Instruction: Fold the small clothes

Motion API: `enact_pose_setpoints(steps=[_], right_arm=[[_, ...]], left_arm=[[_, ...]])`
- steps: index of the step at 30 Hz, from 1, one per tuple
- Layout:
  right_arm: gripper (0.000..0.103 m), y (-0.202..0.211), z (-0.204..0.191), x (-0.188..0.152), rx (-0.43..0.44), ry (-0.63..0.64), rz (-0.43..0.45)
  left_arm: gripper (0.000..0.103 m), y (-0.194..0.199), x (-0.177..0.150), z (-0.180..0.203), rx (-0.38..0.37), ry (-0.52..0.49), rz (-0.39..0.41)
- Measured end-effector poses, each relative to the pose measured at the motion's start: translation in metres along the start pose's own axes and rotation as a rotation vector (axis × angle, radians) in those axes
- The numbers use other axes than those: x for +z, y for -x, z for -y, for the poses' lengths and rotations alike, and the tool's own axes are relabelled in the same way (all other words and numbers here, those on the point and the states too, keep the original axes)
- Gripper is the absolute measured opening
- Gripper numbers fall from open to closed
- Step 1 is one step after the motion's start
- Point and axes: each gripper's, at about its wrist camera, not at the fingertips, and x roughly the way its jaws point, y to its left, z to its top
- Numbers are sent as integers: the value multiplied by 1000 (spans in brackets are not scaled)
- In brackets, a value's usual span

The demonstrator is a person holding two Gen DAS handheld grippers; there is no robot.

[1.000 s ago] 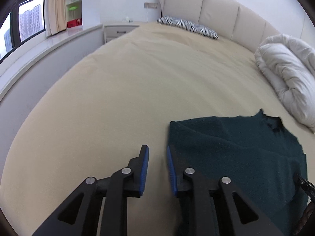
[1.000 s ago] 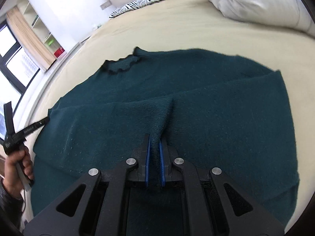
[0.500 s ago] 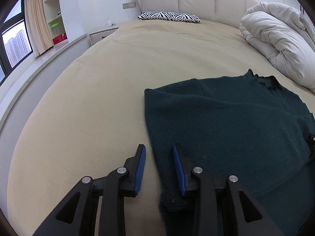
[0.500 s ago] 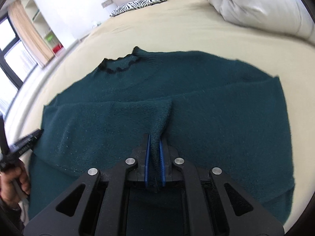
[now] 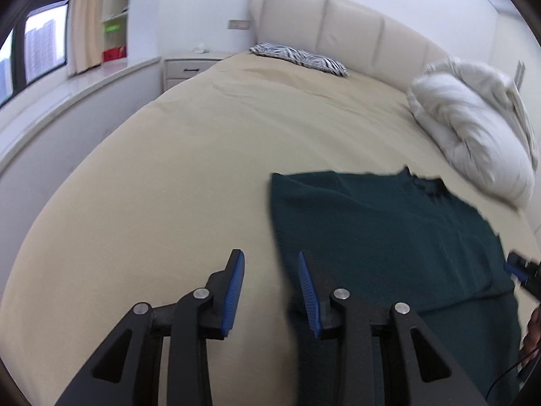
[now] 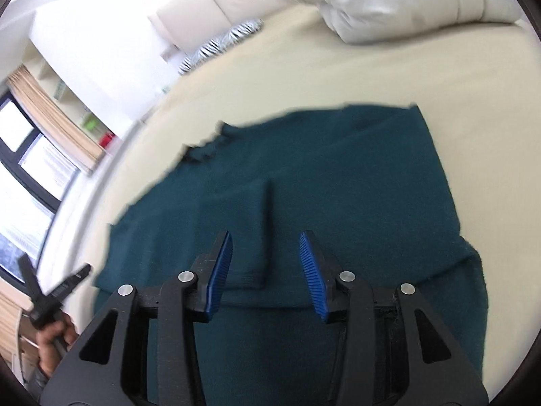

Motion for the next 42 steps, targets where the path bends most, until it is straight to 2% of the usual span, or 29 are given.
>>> enact_pose_setpoints(steps=[3, 5, 6, 8, 11, 12, 14, 16, 18, 21, 24, 28, 30, 33, 38, 42], right_arm=[[44, -14, -21, -1, 3, 62, -50], [52, -38, -19, -9, -58, 83, -143], [50, -48, -10, -15, -86, 71, -185], [47, -34, -1, -21, -48, 50, -132], [48, 5, 6, -26, -82, 14, -92], [48, 22, 6, -29, -84, 18, -64], [49, 60, 9, -38, -72, 22, -11], [52, 95, 19, -52, -64, 3, 19], [53, 130, 28, -72, -54, -18, 39], [58, 170, 43, -106, -59, -57, 47], [59, 208, 64, -145, -68, -111, 43], [62, 240, 85, -179, -74, -177, 48], [66, 250, 93, -191, -86, -198, 49], [66, 262, 107, -202, -97, -248, 35], [66, 264, 122, -212, -117, -300, -47], [66, 265, 133, -219, -104, -340, -86]], left_arm=[[40, -27, -14, 15, 86, -93, -97], [47, -29, -17, 9, 94, -70, -86], [49, -26, -17, 7, 93, -60, -87], [49, -13, -16, 1, 65, -40, -73], [48, 22, -26, -14, 75, -15, -43], [48, 36, -33, -21, 47, 11, -34], [55, 62, -52, -29, 7, 45, -41], [66, 88, -75, -37, -19, 82, -42], [72, 110, -101, -46, -70, 134, -60], [72, 136, -143, -51, -166, 210, -122], [72, 152, -171, -54, -253, 272, -165], [72, 159, -193, -48, -317, 267, -243], [72, 159, -199, -43, -333, 244, -277], [72, 158, -212, -43, -372, 263, -322], [68, 161, -217, -48, -449, 312, -360], [54, 159, -218, -51, -458, 326, -379]])
